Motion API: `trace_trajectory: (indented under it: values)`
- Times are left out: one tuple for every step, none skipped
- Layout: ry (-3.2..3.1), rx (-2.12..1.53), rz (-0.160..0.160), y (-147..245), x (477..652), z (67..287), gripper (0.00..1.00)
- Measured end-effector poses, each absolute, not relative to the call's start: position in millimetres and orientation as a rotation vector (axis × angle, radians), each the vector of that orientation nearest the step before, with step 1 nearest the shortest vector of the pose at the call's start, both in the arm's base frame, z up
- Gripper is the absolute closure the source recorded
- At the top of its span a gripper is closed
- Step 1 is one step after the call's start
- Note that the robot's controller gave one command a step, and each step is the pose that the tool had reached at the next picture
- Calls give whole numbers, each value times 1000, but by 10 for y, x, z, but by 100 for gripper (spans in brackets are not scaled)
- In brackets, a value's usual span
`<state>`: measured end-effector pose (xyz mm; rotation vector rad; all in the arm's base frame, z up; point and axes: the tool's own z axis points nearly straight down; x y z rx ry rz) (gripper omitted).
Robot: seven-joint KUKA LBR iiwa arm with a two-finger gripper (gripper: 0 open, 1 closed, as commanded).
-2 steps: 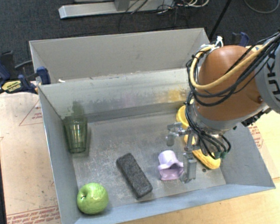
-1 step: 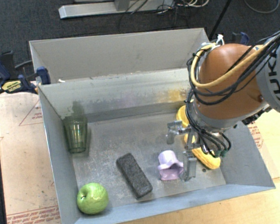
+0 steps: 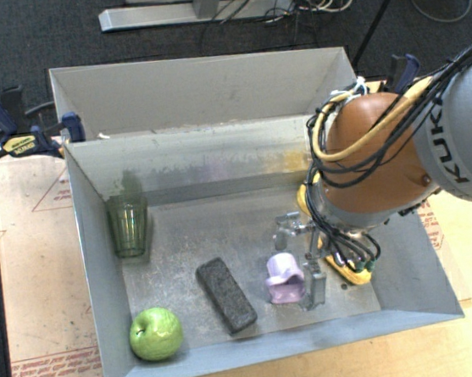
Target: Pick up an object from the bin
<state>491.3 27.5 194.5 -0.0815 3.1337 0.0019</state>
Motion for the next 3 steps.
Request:
trace_trajectory:
  values:
    - [3135, -106, 3, 327, 5036, 1331, 0]
    - [3134, -205, 9, 71, 5008, 978, 0]
    - [3132, 108, 5, -299, 5503, 779, 100]
